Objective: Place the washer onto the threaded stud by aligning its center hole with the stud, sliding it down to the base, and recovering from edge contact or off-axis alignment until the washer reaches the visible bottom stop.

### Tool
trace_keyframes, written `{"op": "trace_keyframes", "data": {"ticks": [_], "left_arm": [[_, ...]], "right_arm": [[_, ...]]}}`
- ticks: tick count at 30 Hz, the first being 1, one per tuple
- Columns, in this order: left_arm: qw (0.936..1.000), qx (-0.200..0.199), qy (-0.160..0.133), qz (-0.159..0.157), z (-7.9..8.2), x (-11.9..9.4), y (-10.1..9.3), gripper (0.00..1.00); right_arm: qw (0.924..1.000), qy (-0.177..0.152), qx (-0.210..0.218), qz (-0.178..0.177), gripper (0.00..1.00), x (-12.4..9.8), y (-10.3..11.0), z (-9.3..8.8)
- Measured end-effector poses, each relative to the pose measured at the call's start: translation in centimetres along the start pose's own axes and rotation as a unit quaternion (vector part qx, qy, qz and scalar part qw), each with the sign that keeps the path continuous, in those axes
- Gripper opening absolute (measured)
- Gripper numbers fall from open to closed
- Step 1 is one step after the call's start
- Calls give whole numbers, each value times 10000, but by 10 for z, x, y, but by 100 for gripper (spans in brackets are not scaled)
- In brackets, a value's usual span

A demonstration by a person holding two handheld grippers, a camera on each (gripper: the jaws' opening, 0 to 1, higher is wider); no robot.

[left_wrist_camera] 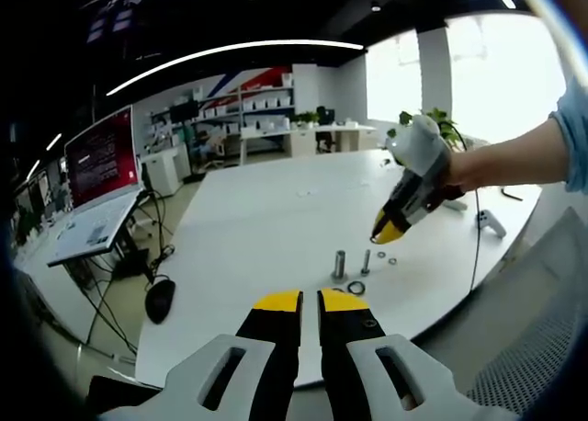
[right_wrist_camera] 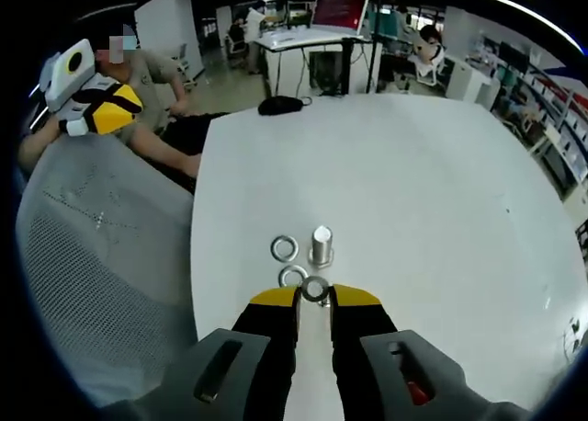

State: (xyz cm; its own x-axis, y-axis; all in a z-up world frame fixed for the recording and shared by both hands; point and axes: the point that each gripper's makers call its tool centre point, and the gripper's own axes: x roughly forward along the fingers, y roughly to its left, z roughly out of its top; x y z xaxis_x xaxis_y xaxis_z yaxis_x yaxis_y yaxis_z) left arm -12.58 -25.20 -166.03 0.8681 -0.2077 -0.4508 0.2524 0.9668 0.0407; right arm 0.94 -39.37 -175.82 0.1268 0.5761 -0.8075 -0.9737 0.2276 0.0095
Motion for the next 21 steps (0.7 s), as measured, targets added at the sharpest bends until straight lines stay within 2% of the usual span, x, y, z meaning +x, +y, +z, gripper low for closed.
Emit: {"op": "trace_keyframes", "data": {"ticks": [21], "left_arm": [[10000, 18, 2, -29, 0, 0, 0, 4]], "right_arm": [[9999, 55, -7, 86, 14, 3, 8, -2]]}}
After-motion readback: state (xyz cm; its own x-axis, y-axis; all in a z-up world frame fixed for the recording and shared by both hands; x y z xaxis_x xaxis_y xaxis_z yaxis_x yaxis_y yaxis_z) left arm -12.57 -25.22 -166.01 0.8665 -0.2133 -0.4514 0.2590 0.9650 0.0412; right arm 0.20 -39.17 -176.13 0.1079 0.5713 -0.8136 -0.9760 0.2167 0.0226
